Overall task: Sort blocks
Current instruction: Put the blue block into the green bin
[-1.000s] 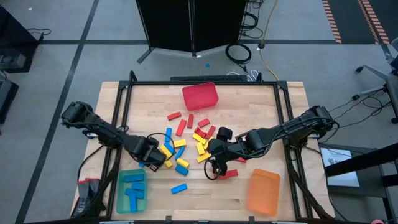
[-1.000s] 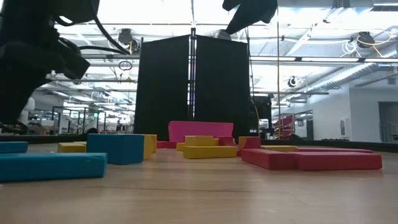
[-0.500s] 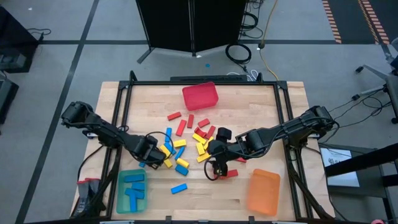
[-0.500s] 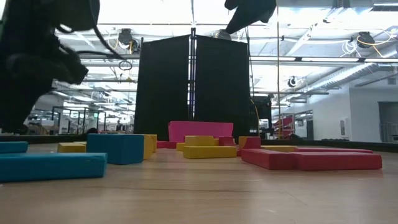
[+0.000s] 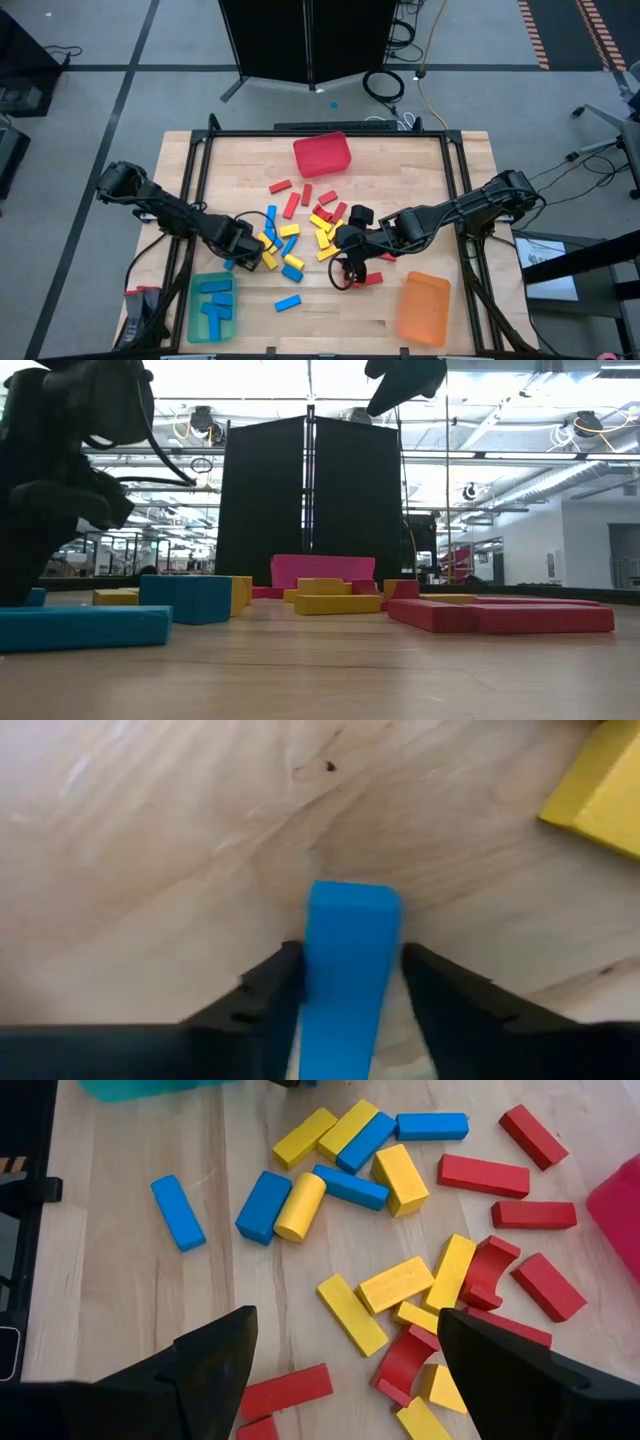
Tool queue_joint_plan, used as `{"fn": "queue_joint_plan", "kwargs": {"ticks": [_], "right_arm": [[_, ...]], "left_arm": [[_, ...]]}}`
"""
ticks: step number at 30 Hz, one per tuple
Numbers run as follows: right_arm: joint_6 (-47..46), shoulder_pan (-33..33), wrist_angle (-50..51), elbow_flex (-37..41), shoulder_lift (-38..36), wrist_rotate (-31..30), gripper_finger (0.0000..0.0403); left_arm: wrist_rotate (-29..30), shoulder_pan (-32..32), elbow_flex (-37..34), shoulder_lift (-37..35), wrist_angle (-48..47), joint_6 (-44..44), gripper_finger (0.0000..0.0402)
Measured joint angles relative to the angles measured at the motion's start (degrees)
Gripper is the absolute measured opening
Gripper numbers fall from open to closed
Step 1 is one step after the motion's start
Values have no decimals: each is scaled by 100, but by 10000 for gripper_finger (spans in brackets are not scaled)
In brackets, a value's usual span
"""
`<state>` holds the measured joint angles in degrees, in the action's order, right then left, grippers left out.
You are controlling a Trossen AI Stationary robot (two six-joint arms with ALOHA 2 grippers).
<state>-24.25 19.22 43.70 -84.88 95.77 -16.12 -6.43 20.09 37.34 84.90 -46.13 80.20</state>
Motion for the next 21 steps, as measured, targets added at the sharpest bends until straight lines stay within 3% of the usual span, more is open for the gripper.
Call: {"fn": "queue_joint_plan", "kwargs": {"ticks": [3,9,12,15,21], "right_arm": [[-11,0,-1,0,2,-9,306],[-13,0,37,0,2,-32,306],[-12,0,148,0,1,-161,306],[-13,0,248,0,0,-195,306],[-13,0,258,0,2,-175,306]], "left_arm": [[25,-13,0,0,7,-9,103],[198,-19,179,42,-103,-141,104],[782,-10,481,76,-185,-310,104],[1397,-42,975,51,-144,-579,104],[1774,-162,2068,-59,-848,-1260,104]]}}
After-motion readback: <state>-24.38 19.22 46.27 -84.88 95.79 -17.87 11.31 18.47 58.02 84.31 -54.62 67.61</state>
